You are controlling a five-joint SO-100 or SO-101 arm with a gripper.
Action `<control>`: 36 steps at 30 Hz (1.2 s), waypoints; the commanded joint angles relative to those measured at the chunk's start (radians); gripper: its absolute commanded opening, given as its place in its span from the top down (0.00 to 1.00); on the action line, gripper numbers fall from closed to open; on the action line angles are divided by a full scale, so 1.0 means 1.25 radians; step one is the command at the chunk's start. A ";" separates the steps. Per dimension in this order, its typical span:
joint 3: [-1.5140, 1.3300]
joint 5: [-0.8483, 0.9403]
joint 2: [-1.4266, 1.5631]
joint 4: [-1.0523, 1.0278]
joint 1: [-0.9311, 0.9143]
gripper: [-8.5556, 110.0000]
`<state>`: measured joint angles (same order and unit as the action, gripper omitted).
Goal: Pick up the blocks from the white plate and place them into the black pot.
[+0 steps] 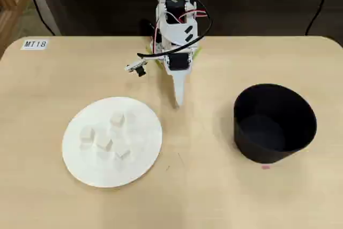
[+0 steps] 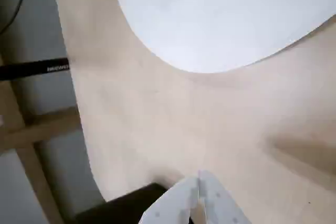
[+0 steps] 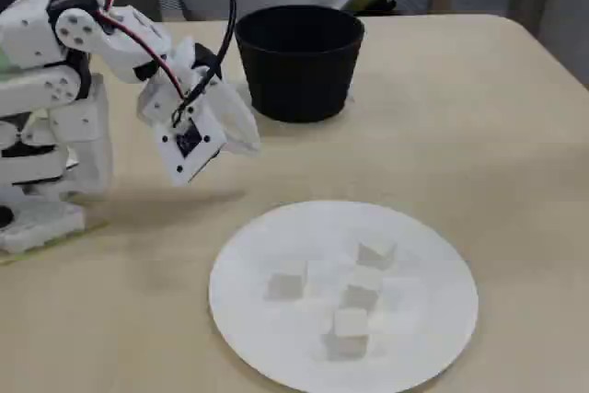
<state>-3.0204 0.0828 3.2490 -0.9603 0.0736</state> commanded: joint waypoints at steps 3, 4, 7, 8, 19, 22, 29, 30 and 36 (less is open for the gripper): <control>0.023 -0.011 0.004 0.016 -0.058 0.95; 0.022 -0.011 0.004 0.016 -0.058 0.95; 0.022 -0.011 0.004 0.016 -0.058 0.95; 0.022 -0.011 0.004 0.016 -0.058 0.95; 0.110 -0.016 0.004 -0.042 -0.091 0.95; 0.210 0.006 -0.004 -0.113 -0.137 0.95; 0.610 0.069 -0.441 -0.223 -0.144 0.95; 0.668 0.077 -0.502 -0.244 -0.156 0.95; 0.984 0.163 -0.821 -0.376 -0.329 0.95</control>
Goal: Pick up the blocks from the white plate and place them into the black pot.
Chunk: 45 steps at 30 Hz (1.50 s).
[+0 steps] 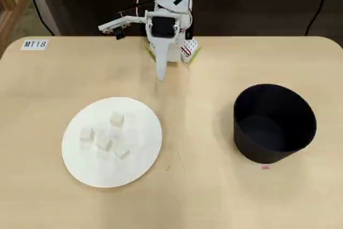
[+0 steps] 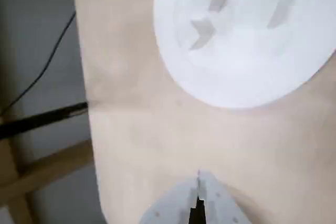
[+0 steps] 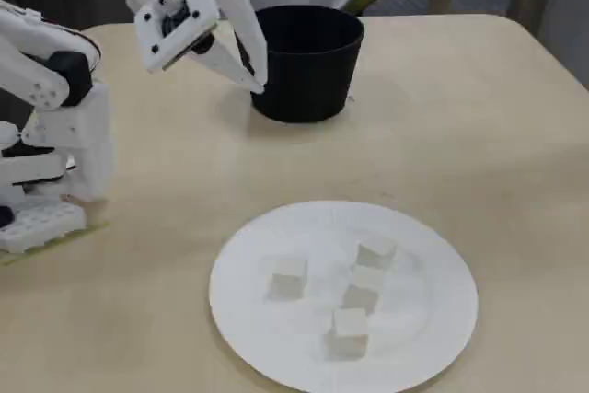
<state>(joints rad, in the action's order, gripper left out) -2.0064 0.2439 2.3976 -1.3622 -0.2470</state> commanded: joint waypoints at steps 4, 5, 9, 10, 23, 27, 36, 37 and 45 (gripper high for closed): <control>0.416 0.104 -0.400 -0.198 -0.167 0.95; 0.461 0.121 -0.450 -0.215 -0.177 0.95; 0.573 0.179 -0.592 -0.232 -0.210 0.95; 0.592 0.193 -0.623 -0.232 -0.222 0.95; 0.838 0.283 -0.987 -0.236 -0.366 0.95; 0.860 0.286 -1.038 -0.236 -0.355 0.90; 0.914 0.297 -1.077 -0.234 -0.328 0.69; 0.918 0.296 -1.082 -0.234 -0.325 0.68; 0.947 0.285 -1.138 -0.234 -0.304 0.67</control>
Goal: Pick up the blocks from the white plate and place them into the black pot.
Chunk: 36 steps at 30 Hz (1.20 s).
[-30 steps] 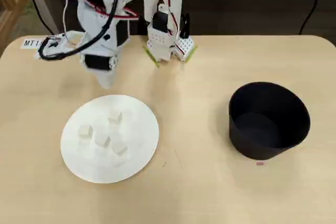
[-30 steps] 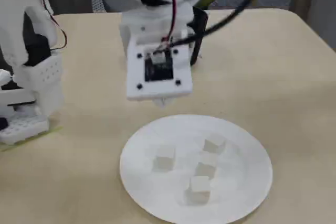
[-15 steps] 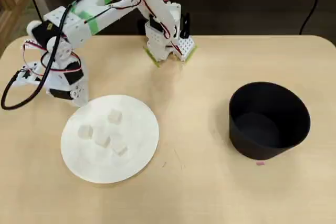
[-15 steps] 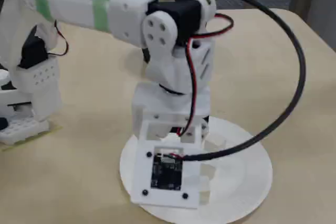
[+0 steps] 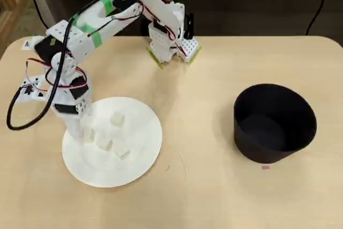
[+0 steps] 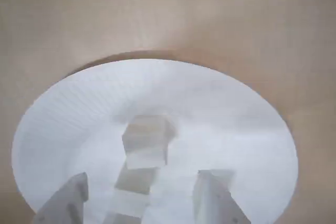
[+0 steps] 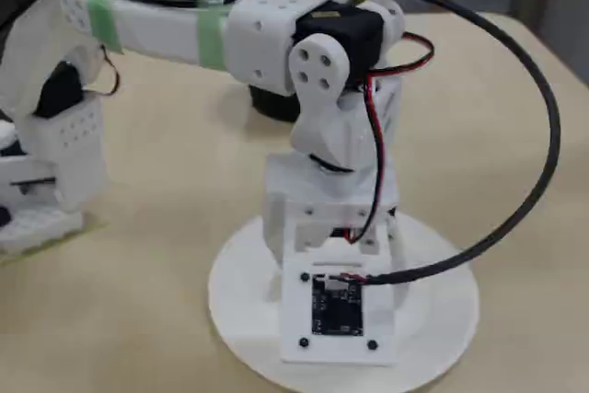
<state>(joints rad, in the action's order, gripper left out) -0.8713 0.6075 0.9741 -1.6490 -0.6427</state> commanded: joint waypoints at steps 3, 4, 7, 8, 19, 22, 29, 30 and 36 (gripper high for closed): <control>0.045 -0.011 -0.013 -0.004 0.020 0.67; 0.047 -0.013 -0.017 -0.004 0.021 0.67; 0.054 -0.021 -0.032 -0.004 0.021 0.67; 0.055 -0.023 -0.036 -0.004 0.020 0.67; 0.114 -0.049 -0.097 -0.004 0.015 0.68; 0.147 -0.045 -0.121 -0.004 0.017 0.69; 0.202 -0.029 -0.177 -0.004 0.018 0.70; 0.210 -0.027 -0.184 -0.004 0.018 0.71; 0.264 -0.023 -0.228 -0.004 0.021 0.75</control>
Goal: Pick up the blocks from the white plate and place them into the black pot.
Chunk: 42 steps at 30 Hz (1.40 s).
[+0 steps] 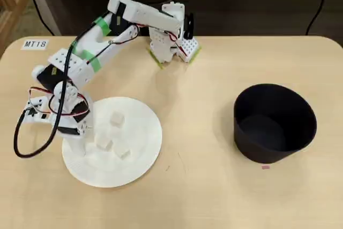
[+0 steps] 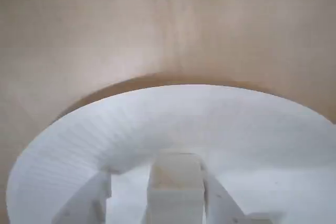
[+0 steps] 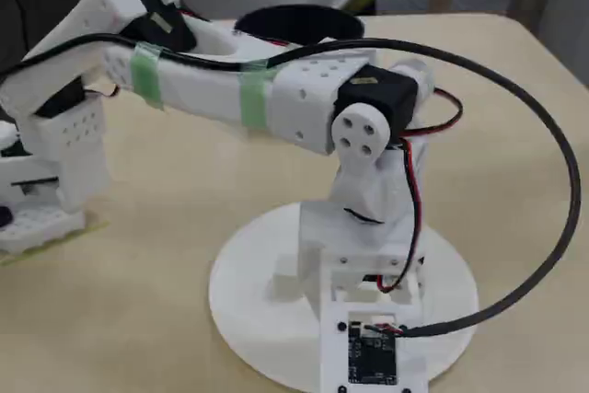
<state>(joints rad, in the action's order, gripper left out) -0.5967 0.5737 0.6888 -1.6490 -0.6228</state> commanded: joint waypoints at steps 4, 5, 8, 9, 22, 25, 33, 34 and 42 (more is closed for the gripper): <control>0.090 -0.004 -0.023 -0.004 0.006 0.84; 0.097 -0.010 -0.026 -0.004 0.006 0.87; 0.106 -0.028 -0.026 -0.006 0.002 0.95; 0.104 -0.029 -0.023 -0.007 0.001 0.95; 0.086 -0.137 0.330 -0.010 0.119 0.95; 0.042 -0.190 0.443 -0.011 0.222 0.95; -0.147 -0.317 0.684 -0.010 0.603 0.95; -0.175 -0.325 0.707 -0.009 0.648 0.95; -0.755 -0.455 1.016 0.351 0.954 0.95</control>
<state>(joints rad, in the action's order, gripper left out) -1.2257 0.0552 1.7748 -1.4419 0.4755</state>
